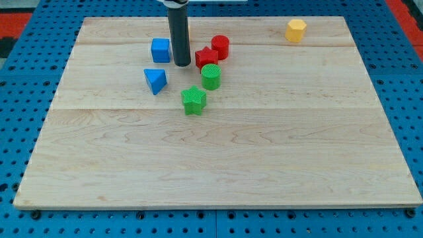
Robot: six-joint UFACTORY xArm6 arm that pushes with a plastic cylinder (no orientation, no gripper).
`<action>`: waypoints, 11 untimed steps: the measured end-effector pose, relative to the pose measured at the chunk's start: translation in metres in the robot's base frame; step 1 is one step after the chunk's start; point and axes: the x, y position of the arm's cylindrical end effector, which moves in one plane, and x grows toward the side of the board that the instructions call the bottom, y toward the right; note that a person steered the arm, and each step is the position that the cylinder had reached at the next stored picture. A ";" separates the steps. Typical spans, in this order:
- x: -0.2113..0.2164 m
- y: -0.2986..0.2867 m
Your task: Push red circle a bit left
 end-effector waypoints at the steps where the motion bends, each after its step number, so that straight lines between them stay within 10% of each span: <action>1: -0.016 0.026; 7: -0.073 0.135; 11: -0.054 0.077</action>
